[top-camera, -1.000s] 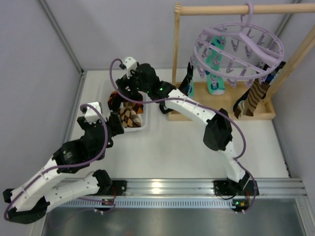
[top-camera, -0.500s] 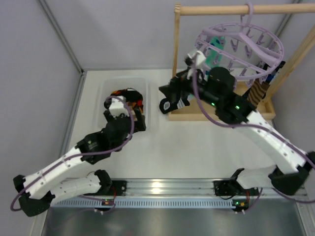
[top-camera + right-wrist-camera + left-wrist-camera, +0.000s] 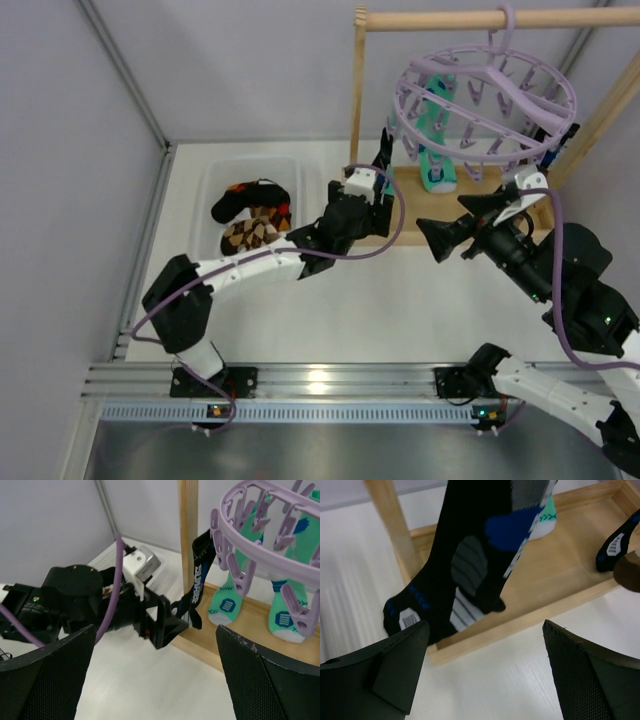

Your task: Remove the socks clipped to the hanger

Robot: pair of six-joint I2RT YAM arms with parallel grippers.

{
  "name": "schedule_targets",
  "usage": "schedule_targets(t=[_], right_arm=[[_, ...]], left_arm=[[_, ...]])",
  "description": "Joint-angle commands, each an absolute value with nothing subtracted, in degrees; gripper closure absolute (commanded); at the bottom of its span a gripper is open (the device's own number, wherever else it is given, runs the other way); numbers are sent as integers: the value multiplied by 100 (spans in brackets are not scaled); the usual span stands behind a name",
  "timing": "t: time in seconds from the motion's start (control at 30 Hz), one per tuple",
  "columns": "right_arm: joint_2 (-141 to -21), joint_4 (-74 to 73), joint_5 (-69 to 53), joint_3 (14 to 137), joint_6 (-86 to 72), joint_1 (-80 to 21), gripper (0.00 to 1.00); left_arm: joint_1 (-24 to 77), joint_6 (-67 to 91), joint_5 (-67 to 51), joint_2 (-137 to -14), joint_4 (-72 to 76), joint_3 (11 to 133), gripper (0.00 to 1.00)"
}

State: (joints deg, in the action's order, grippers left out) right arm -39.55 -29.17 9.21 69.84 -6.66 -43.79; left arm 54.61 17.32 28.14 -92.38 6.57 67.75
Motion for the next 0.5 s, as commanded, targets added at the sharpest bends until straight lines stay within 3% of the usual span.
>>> schedule_targets(t=[0.0,0.27,0.3,0.37,0.4,0.47], right_arm=[[-3806,-3357,1134,6900,-624,-4307,1],[-3612,-2936,545,6443,-747,-4307,1],[-3612,-2901,536,6425,-764,-4307,1],[-3621,-2874,615,6390,-765,-4315,1],[-3612,-2874,667,6390,-765,-4307,0],[-3638,-2830,974,6390,-791,-4307,1]], left_arm=[[5247,1178,2383,-9737,1854,7373,2],[5238,739,3242,-10818,2303,8235,5],[5238,712,3304,-10880,2303,8279,18],[5247,712,3287,-10890,2303,8288,37],[5247,738,3296,-10872,2303,8262,61],[5291,843,3270,-10767,2312,8139,82]])
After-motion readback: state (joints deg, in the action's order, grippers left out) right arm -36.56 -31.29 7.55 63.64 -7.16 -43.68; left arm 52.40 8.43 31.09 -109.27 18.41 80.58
